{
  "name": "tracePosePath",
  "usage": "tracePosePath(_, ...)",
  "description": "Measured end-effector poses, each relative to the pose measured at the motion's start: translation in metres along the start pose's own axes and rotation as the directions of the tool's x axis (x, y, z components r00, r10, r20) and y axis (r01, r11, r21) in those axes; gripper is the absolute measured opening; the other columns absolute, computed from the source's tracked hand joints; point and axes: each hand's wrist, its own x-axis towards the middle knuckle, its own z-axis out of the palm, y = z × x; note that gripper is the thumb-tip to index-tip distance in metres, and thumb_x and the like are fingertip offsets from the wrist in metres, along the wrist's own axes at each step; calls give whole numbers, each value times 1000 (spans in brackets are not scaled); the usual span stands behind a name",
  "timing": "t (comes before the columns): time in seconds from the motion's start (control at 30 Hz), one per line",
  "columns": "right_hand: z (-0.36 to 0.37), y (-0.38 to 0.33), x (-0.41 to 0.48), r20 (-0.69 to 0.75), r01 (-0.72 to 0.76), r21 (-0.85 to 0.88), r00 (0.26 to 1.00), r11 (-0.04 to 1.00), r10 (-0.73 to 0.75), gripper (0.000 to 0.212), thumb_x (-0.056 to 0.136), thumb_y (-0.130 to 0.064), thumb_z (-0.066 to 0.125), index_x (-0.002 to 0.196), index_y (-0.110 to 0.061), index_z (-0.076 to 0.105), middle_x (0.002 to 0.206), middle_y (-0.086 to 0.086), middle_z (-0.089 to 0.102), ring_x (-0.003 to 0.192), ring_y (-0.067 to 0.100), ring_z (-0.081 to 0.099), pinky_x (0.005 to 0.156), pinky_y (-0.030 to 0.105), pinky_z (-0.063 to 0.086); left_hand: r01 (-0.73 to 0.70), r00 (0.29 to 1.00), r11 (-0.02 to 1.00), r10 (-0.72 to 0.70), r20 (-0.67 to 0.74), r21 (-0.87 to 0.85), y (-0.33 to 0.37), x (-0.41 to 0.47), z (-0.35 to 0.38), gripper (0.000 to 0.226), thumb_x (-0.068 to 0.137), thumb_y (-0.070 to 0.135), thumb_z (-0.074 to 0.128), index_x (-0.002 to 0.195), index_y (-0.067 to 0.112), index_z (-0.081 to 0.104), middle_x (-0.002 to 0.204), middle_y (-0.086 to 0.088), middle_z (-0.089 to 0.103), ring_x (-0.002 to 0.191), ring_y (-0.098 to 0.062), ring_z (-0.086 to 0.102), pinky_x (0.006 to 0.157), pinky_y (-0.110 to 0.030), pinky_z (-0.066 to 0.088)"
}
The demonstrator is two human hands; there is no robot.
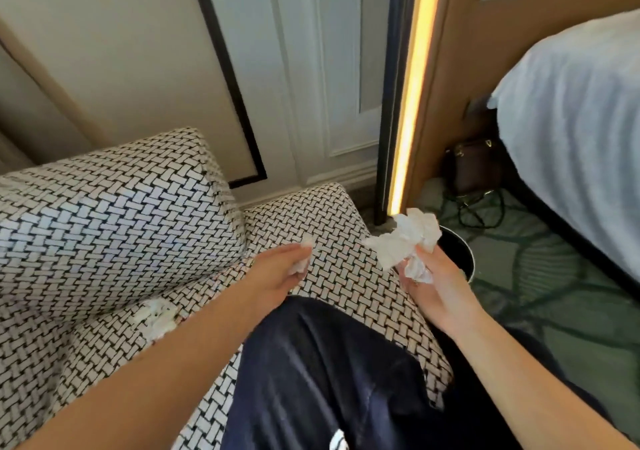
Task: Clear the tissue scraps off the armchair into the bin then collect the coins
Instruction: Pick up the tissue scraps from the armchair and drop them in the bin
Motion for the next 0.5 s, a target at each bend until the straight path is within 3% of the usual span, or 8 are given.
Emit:
tracePosePath(0.17, -48, -2, 25, -181, -22, 115, 983, 993, 43, 19, 97, -11, 46, 113, -19, 55, 96, 2, 62, 79, 11, 60, 65, 25, 47, 59, 998, 998, -59, 5, 4, 0, 26, 48, 34, 89, 2, 57, 122, -5, 54, 113, -7, 57, 86, -7, 54, 70, -18, 52)
tracePosePath(0.27, -70, -7, 48, -289, -22, 137, 955, 990, 61, 25, 97, -10, 45, 118, -22, 53, 104, 0, 60, 85, 11, 56, 70, 25, 43, 80, 997, 994, -80, 0, 73, -9, 46, 84, 36, 87, 1, 60, 122, 2, 54, 122, -10, 55, 99, -14, 56, 67, -18, 53)
tracePosePath(0.33, -80, -13, 67, -371, -32, 135, 925, 990, 80, 28, 98, -9, 44, 120, -24, 52, 108, -1, 60, 86, 11, 55, 71, 25, 43, 85, 996, 986, -89, 22, 141, -16, 58, 109, 35, 86, 1, 60, 120, 4, 56, 117, -18, 55, 97, -17, 57, 69, -21, 53)
tracePosePath(0.43, -91, -20, 99, -440, -71, 164, 887, 984, 137, 26, 98, -9, 44, 117, -25, 51, 115, 1, 57, 83, 11, 55, 71, 25, 43, 136, 990, 976, -139, 3, 170, -26, 77, 145, 25, 84, 1, 64, 107, 9, 61, 112, -15, 58, 98, -19, 57, 86, -31, 53)
tracePosePath(0.5, -94, -22, 116, -469, -82, 188, 868, 979, 162, 22, 97, -8, 45, 113, -22, 52, 116, 2, 55, 82, 12, 54, 74, 27, 42, 165, 985, 975, -169, 13, 148, -31, 89, 162, 22, 82, 0, 66, 103, 7, 64, 110, -14, 61, 96, -19, 58, 85, -29, 51)
